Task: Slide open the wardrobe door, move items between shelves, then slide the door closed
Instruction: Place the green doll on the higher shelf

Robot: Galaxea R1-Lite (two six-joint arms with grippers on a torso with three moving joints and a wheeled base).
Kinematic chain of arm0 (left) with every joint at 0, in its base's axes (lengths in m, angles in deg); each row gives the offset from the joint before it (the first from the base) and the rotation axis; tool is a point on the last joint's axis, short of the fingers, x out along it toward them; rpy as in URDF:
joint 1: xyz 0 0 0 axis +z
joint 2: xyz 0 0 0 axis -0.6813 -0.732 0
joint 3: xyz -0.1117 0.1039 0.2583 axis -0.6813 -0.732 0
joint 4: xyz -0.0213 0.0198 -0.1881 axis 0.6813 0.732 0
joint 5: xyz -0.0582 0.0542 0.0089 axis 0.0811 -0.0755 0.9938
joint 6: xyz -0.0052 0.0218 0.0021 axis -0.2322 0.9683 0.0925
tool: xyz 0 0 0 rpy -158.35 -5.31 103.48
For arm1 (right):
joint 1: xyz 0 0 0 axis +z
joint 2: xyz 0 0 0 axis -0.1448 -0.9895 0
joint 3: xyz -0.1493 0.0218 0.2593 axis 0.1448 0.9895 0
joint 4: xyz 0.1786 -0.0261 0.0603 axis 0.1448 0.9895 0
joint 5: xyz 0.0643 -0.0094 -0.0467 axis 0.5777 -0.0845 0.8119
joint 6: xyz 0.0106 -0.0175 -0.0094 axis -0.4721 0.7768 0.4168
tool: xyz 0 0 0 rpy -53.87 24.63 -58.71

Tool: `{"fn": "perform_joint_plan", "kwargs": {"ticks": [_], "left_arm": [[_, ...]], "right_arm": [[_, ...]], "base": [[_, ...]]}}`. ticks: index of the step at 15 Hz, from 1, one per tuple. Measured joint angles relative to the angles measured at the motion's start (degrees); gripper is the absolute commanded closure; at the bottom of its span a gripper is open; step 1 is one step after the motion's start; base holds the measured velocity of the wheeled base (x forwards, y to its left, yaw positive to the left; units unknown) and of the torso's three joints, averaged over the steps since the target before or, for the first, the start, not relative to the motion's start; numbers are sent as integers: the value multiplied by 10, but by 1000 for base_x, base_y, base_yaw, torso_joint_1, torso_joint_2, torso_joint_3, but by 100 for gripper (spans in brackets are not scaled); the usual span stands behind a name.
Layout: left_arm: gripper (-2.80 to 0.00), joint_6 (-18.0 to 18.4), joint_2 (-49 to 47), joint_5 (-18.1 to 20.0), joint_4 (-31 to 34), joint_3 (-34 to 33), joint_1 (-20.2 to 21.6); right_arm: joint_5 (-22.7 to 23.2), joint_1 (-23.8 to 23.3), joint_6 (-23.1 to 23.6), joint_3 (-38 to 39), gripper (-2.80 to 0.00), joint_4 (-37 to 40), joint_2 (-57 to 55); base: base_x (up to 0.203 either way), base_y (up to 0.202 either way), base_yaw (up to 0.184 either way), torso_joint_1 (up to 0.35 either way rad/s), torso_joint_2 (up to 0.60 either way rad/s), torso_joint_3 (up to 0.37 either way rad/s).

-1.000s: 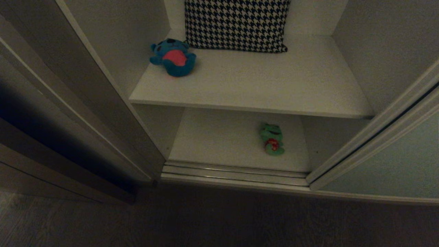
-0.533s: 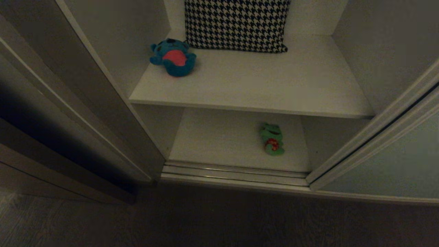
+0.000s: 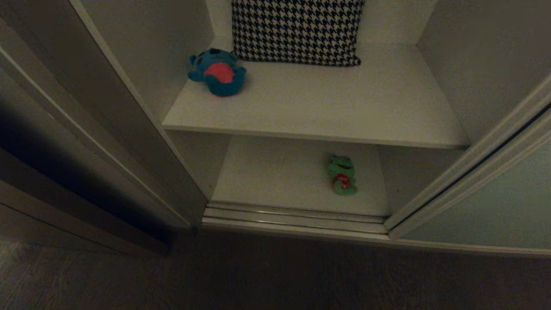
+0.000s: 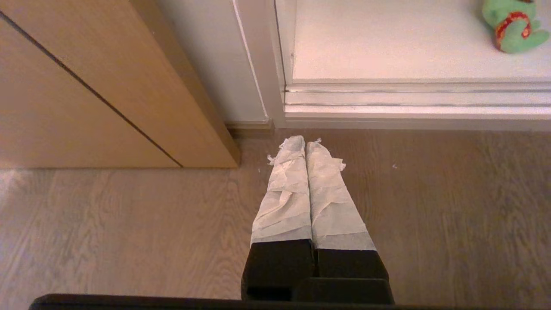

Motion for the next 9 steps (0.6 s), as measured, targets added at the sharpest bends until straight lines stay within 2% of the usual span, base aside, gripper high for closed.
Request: {"fn": "perform_joint_plan", "kwargs": {"ticks": [9], "left_arm": [[0, -10, 0, -2, 0, 0, 0]], "right_arm": [[0, 0, 0, 0, 0, 0, 0]], "base": [[0, 0, 0, 0, 0, 0]]}}
